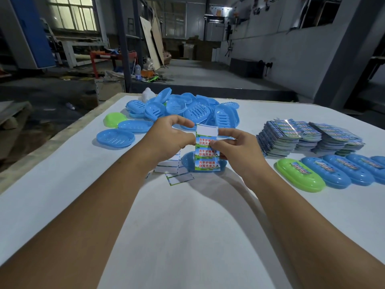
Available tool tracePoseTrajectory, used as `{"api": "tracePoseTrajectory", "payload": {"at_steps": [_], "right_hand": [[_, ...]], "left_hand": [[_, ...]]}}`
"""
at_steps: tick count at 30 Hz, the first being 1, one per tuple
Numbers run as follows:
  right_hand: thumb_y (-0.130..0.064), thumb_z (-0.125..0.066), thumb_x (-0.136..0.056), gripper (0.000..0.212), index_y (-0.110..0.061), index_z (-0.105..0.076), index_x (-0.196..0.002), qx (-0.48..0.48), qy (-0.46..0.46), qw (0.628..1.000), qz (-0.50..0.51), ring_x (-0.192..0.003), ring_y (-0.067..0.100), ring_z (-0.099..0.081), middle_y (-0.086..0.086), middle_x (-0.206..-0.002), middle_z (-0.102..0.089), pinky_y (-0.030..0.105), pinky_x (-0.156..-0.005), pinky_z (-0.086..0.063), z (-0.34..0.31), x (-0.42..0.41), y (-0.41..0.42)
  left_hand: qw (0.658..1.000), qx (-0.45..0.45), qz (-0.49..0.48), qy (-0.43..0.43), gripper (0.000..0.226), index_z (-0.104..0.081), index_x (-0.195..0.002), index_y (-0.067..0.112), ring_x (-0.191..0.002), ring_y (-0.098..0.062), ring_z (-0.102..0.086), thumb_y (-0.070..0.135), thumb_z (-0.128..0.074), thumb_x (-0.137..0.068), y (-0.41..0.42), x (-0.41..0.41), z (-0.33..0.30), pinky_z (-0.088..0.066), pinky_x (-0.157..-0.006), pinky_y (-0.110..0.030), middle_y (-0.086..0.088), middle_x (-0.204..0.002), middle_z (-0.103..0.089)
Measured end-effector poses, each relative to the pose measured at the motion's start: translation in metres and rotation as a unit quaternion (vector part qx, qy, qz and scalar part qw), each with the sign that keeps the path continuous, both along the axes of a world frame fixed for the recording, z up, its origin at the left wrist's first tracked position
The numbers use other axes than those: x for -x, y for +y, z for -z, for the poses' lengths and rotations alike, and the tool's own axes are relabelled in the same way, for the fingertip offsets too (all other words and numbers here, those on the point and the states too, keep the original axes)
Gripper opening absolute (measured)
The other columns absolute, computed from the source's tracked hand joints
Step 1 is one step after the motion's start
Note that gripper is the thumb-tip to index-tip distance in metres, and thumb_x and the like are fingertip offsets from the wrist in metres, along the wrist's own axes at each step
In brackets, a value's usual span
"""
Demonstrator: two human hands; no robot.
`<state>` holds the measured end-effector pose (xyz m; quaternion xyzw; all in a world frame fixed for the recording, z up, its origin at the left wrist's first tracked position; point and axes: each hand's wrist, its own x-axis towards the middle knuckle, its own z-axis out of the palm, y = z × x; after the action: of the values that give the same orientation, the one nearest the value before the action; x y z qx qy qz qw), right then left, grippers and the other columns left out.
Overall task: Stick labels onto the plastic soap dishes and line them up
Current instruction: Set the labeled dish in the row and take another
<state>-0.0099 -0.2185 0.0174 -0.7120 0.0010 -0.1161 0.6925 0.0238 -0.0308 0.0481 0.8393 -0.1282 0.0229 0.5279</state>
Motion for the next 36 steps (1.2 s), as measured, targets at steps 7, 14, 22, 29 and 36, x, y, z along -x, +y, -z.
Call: {"api": "tracePoseTrajectory", "payload": {"at_steps": [7, 14, 22, 29, 36], "right_hand": [[-0.017, -0.080, -0.086, 0.027, -0.028, -0.065, -0.104, 0.040, -0.013, 0.998, 0.040, -0.074, 0.002, -0.075, -0.010, -0.080, -0.078, 0.018, -0.056, -0.057, 0.002, 0.001, 0.003], [-0.023, -0.078, -0.085, 0.014, -0.019, -0.073, -0.072, 0.188, -0.063, 0.978, 0.066, -0.051, -0.003, -0.058, -0.009, -0.060, -0.070, 0.011, -0.051, -0.042, 0.006, 0.007, 0.007], [-0.032, -0.072, -0.083, 0.020, -0.025, -0.074, -0.064, 0.244, -0.083, 0.963, 0.075, -0.042, 0.002, -0.040, -0.011, -0.046, -0.055, 0.013, -0.042, -0.032, 0.005, 0.012, 0.009], [-0.034, -0.060, -0.076, 0.029, -0.018, -0.058, -0.052, 0.326, -0.091, 0.936, 0.098, -0.047, 0.010, -0.027, -0.006, -0.043, -0.033, 0.022, -0.044, -0.025, 0.006, 0.014, 0.011], [-0.031, -0.066, -0.083, 0.032, -0.022, -0.064, -0.052, 0.302, -0.094, 0.944, 0.089, -0.043, 0.007, -0.035, -0.010, -0.041, -0.044, 0.015, -0.042, -0.029, 0.006, 0.012, 0.010]], "left_hand": [[1.000, -0.001, 0.015, -0.010, 0.030, -0.062, -0.099, 0.031, -0.069, -0.011, -0.063, 0.019, -0.080, -0.078, 0.001, 0.002, -0.001, -0.050, -0.064, -0.029, 0.008, -0.071, -0.075], [0.998, 0.006, 0.048, -0.031, 0.034, -0.052, -0.096, 0.030, -0.070, -0.016, -0.065, 0.019, -0.080, -0.080, -0.001, 0.005, 0.002, -0.052, -0.070, -0.036, 0.007, -0.079, -0.077], [0.994, -0.031, 0.066, -0.084, 0.032, -0.049, -0.087, 0.037, -0.064, -0.010, -0.064, 0.020, -0.077, -0.085, -0.006, 0.007, 0.009, -0.051, -0.058, -0.029, 0.010, -0.077, -0.074], [0.990, -0.057, 0.067, -0.111, 0.033, -0.047, -0.084, 0.037, -0.059, -0.006, -0.062, 0.020, -0.075, -0.085, -0.011, 0.004, 0.016, -0.053, -0.060, -0.031, 0.013, -0.074, -0.072], [0.992, -0.058, 0.053, -0.101, 0.033, -0.046, -0.083, 0.039, -0.058, -0.003, -0.061, 0.023, -0.075, -0.085, -0.010, 0.002, 0.015, -0.049, -0.056, -0.027, 0.013, -0.074, -0.072]]}}
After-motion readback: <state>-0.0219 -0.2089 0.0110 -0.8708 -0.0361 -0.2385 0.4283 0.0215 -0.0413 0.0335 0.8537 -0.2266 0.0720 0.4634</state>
